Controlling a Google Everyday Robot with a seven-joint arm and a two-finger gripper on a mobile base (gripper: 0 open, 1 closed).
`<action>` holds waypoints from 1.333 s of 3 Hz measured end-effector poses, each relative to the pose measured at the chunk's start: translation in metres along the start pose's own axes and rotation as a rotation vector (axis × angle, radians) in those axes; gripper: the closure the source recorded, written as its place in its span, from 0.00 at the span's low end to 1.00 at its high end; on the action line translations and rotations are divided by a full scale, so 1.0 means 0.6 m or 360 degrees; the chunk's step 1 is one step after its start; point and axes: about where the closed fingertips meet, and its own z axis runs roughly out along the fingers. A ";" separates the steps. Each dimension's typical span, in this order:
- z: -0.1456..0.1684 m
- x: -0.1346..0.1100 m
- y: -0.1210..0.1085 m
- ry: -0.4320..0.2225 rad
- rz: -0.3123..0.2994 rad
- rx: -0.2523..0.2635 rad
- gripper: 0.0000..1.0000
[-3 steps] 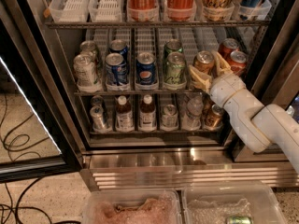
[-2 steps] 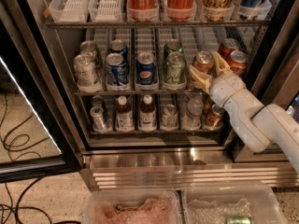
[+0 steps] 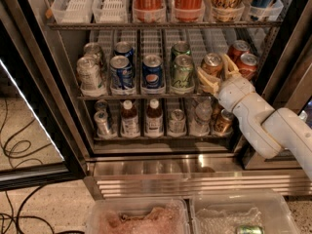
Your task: Pick orange can from middle shelf of fridge
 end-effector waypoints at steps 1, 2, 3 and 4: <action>-0.008 -0.037 -0.015 -0.0067 0.0031 -0.0011 1.00; -0.023 -0.055 -0.047 -0.0167 0.0054 0.0079 1.00; -0.014 -0.112 -0.044 -0.0346 0.0092 0.0100 1.00; -0.014 -0.112 -0.044 -0.0346 0.0092 0.0100 1.00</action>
Offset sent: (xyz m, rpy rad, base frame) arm -0.0233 -0.0145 0.0854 0.2399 -0.2391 0.0260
